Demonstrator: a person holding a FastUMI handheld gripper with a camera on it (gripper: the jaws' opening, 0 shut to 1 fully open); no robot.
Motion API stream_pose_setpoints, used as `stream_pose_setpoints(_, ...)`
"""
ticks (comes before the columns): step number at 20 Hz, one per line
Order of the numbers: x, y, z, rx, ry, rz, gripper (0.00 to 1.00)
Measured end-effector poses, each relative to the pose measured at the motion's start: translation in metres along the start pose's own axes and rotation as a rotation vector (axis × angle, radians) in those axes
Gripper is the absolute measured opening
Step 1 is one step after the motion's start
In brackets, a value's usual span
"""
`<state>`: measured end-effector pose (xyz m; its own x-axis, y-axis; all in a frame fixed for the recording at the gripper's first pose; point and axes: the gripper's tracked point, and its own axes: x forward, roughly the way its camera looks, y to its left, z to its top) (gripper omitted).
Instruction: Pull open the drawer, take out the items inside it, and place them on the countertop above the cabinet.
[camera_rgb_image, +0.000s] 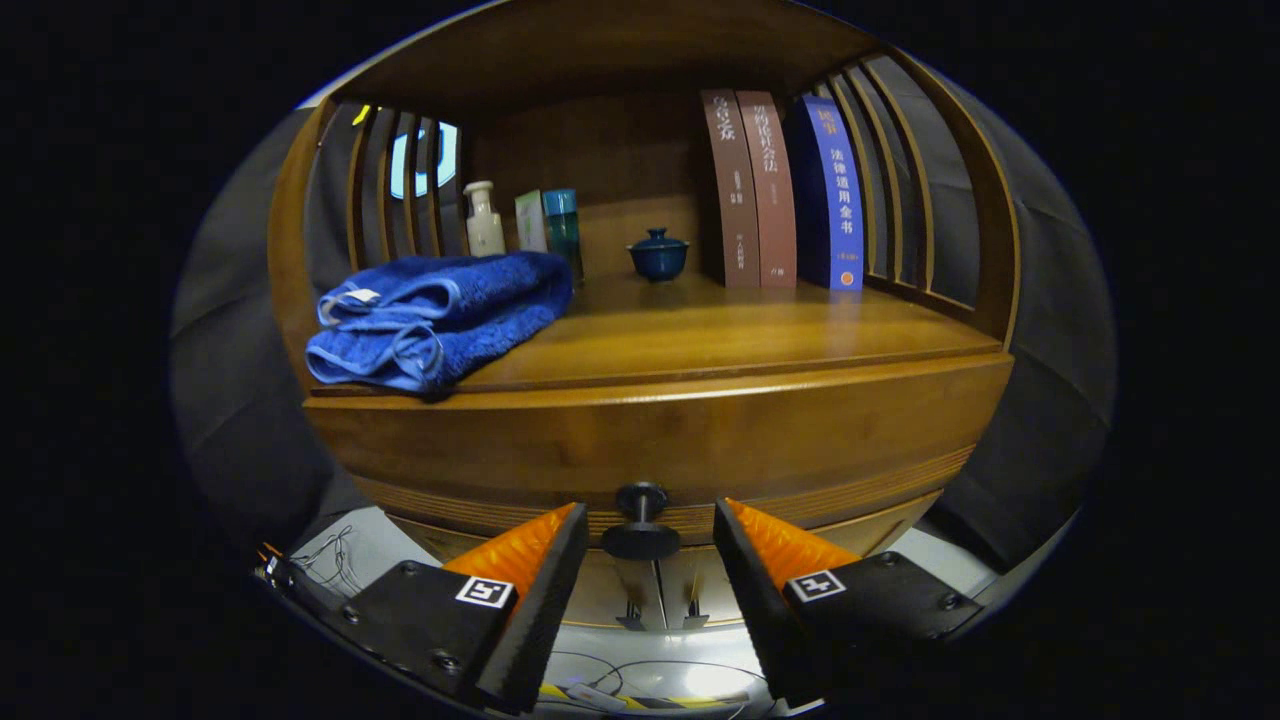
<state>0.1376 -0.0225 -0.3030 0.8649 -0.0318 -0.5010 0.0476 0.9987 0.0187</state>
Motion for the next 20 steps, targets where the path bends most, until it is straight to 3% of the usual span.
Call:
stream_pose_setpoints(3,0.0088,0.0038,-0.0080,0.004,0.019,0.005,0.81)
stream_pose_setpoints(4,0.0108,0.0040,-0.0077,0.005,0.017,0.003,0.73)
stream_pose_setpoints(5,0.0112,0.0055,-0.0083,0.003,0.012,0.001,0.72)
stream_pose_setpoints(6,0.0116,0.0039,-0.0073,0.000,0.010,-0.006,0.62)
stream_pose_setpoints(11,0.0120,0.0038,-0.0089,-0.014,0.015,-0.014,0.40)
stream_pose_setpoints(20,0.0045,0.0051,-0.0127,-0.049,0.047,0.001,0.40)
